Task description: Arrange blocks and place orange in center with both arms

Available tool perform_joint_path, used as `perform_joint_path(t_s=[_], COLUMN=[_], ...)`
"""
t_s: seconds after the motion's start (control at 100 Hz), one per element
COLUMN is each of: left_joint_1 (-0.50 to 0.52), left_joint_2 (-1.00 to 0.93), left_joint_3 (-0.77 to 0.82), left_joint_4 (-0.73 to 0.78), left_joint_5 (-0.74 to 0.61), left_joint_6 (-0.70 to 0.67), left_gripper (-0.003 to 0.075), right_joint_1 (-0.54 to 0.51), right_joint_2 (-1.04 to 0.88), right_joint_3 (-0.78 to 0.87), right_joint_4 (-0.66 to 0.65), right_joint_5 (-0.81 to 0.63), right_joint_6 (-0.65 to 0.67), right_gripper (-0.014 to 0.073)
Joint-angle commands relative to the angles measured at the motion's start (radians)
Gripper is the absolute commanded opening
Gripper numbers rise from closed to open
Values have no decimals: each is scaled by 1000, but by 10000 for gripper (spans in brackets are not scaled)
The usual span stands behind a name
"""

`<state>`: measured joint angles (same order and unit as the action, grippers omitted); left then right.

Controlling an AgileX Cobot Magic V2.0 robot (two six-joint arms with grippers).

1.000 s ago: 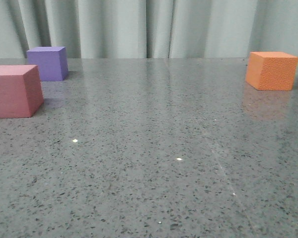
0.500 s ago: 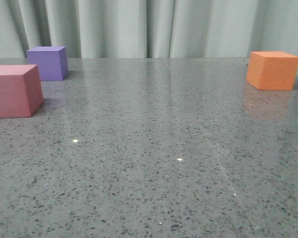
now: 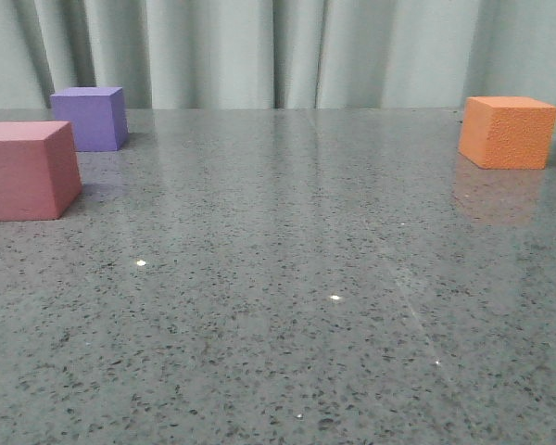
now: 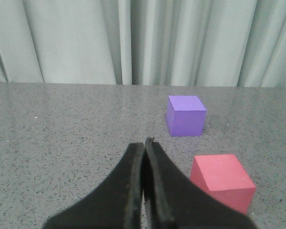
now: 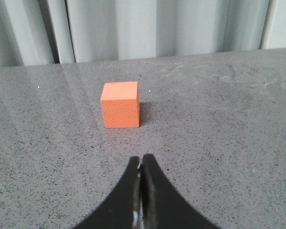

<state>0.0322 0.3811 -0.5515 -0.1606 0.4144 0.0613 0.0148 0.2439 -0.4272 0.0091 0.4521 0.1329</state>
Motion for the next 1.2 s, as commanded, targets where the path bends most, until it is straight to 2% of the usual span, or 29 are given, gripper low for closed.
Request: perform_joint_path(t_s=[0.0,0.13,0.22,0.31,0.42,0.51,0.6,0.73,0.81,1.08,1.19], left_joint_1=[2,2,2,2,2,2,2,2,2,2,2], left_joint_2=[91,181,216,230,236,236,236,236,236,236,236], left_joint_3=[-103,-167,-179,-179,-179,-179,-179,-179,-179,-179,-179], left_joint_4=[-12,-12,-12,-12,-12,-12,-12,-12,-12,-12,-12], left_joint_5=[-32,-34,-43,-53,-53,-53,-53,-53,-52,-52,-54], left_joint_6=[-3,-3,-3,-3,-3,-3,-3,-3,-3,-3,-3], left_gripper=[-19,-19,-18,-15,41,147,308,601,717,614,584], right_joint_1=[-5,-5,-5,-5,-5,-5,-5,-5,-5,-5,-5], right_joint_2=[75,168,222,259,281,288,288,288,287,293,366], right_joint_3=[-89,-159,-191,-212,-222,-222,-222,-222,-222,-230,-313], right_joint_4=[-2,-1,-1,-1,-1,-1,-1,-1,2,9,9], right_joint_5=[-27,18,29,31,30,31,31,43,41,38,121], right_joint_6=[-7,-7,-7,-7,-7,-7,-7,-7,-7,-7,-7], right_gripper=[-120,-109,-53,71,306,476,575,594,594,594,594])
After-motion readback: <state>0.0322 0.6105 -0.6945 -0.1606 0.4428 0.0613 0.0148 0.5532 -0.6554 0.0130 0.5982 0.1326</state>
